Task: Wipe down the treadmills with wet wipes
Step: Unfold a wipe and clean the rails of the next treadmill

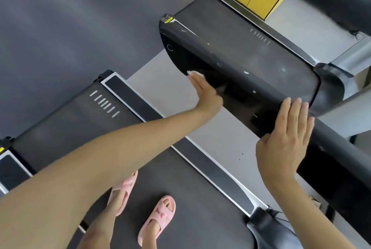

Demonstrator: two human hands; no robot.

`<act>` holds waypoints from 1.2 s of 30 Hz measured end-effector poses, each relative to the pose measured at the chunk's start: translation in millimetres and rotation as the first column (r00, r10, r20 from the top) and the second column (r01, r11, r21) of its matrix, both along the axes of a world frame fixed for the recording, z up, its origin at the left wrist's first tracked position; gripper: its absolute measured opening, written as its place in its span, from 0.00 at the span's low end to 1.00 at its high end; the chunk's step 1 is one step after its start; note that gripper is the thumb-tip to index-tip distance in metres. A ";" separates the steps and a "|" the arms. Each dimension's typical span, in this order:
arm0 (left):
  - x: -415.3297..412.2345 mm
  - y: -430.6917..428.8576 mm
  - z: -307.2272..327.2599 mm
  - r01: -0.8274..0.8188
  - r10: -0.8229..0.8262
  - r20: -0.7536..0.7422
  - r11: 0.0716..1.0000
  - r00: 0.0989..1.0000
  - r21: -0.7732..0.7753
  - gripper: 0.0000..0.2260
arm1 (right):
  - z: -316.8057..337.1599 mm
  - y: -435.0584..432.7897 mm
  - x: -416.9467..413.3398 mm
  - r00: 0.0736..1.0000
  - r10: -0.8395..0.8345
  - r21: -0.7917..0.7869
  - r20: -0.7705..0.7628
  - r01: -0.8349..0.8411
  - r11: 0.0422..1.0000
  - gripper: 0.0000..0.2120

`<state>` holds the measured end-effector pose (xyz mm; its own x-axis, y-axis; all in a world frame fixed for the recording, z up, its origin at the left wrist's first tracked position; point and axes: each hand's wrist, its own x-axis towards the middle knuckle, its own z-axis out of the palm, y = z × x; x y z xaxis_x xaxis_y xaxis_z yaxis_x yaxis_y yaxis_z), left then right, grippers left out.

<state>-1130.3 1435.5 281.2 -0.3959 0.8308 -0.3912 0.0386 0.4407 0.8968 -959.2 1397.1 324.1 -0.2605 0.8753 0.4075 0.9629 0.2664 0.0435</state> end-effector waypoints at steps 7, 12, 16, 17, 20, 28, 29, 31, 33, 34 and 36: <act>31.0 -22.7 -10.9 0.118 -0.073 -0.245 0.978 0.967 0.171 0.44 | -3.3 1.7 -1.5 1.000 -0.019 0.047 0.003 0.018 0.999 0.37; 34.9 -15.6 -11.4 0.089 -0.054 -0.155 0.970 0.986 0.228 0.44 | -1.3 0.9 0.7 1.000 0.001 0.041 0.027 -0.002 0.999 0.37; 55.3 -12.2 -14.4 0.013 0.071 -0.257 0.950 0.964 0.312 0.47 | -3.1 1.1 -0.2 1.000 -0.003 0.074 0.012 0.002 0.997 0.38; 74.1 -20.8 -17.9 0.132 -0.014 -0.352 0.940 0.936 0.314 0.48 | -3.6 1.3 0.1 1.000 -0.004 0.076 0.009 0.003 0.997 0.38; 105.3 -42.4 -35.8 0.416 -0.138 -0.588 0.831 0.797 0.368 0.54 | -3.4 2.4 2.0 1.000 0.022 0.067 -0.003 -0.022 0.997 0.37; 112.6 -23.9 -20.8 0.098 0.041 -0.342 0.919 0.939 0.381 0.53 | 9.6 -7.0 39.5 0.987 0.157 -0.043 0.043 -0.155 0.987 0.43; 128.7 -32.9 -26.2 0.220 -0.060 -0.406 0.907 0.912 0.360 0.56 | 7.7 -10.1 43.6 0.984 0.157 -0.035 0.082 -0.154 0.987 0.42; 143.0 -49.4 -38.8 0.418 -0.201 -0.527 0.845 0.826 0.333 0.59 | 3.9 -13.8 46.7 0.990 0.101 -0.010 0.095 -0.100 0.995 0.39; 126.2 -42.1 -49.7 0.409 -0.156 -0.563 0.841 0.812 0.356 0.57 | 4.1 -15.7 48.5 0.998 -0.013 0.002 0.069 0.013 1.000 0.42; 114.3 -32.2 -52.8 0.313 -0.075 -0.544 0.880 0.836 0.358 0.54 | 5.0 -15.7 51.7 0.997 -0.059 0.004 0.052 0.059 0.998 0.44; 99.7 -17.0 -51.1 0.030 0.111 -0.423 0.949 0.899 0.314 0.47 | 5.5 -16.1 62.6 0.996 -0.080 0.005 0.038 0.079 0.997 0.45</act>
<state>-1030.6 1418.5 230.2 -0.5017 0.8598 0.0955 0.4392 0.1581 0.8844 -896.6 1381.0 329.6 -0.2055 0.8922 0.4021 0.9786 0.1887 0.0814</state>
